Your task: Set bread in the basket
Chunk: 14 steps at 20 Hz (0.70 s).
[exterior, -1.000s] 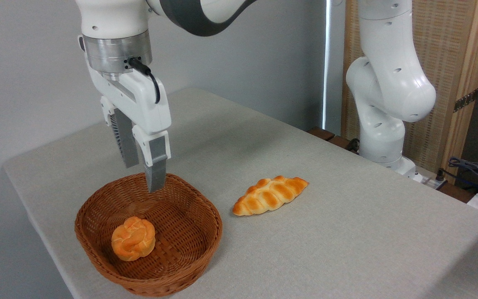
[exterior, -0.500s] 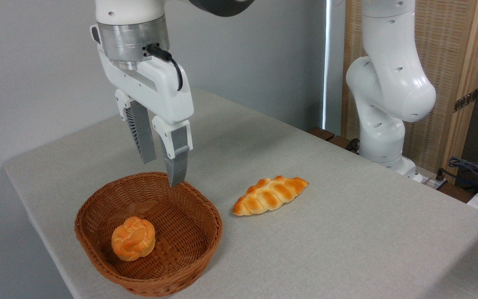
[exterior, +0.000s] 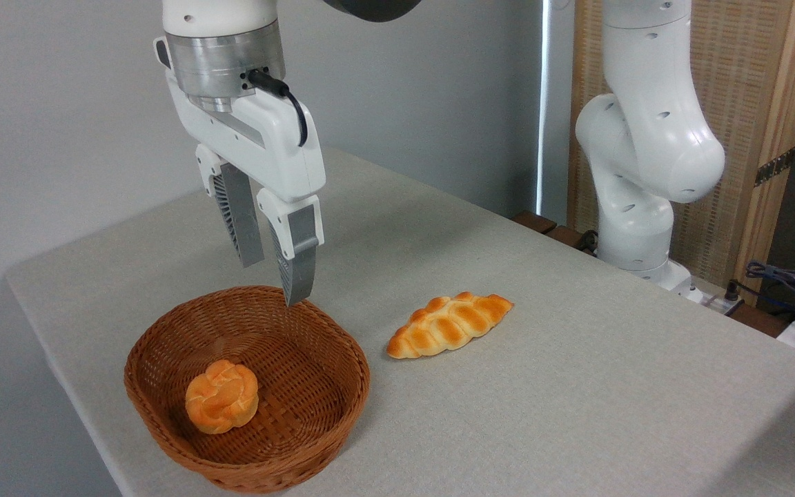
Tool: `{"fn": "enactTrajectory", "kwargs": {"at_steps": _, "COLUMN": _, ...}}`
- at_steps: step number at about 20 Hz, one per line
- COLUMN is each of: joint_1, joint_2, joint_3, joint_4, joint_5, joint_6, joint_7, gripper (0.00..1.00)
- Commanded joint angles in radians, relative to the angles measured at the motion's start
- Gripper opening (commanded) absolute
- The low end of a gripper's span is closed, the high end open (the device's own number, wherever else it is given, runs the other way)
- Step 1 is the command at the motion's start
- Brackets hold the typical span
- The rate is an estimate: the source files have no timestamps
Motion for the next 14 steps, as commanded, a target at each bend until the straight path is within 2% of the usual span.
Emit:
{"fn": "enactTrajectory", "kwargs": {"at_steps": 1, "joint_1": -0.005, "joint_2": -0.057, "joint_3": 0.000, "joint_4": -0.018, "joint_5": 0.011, "joint_6": -0.052, "joint_7": 0.004, "gripper": 1.00}}
{"fn": "enactTrajectory", "kwargs": {"at_steps": 5, "joint_1": -0.007, "joint_2": -0.133, "joint_3": 0.000, "joint_4": -0.107, "joint_5": 0.011, "joint_6": -0.052, "joint_7": 0.007, "gripper": 1.00}}
{"fn": "enactTrajectory", "kwargs": {"at_steps": 14, "joint_1": -0.007, "joint_2": -0.130, "joint_3": -0.017, "joint_4": -0.102, "joint_5": 0.028, "joint_6": -0.057, "joint_7": -0.033, "gripper": 1.00}}
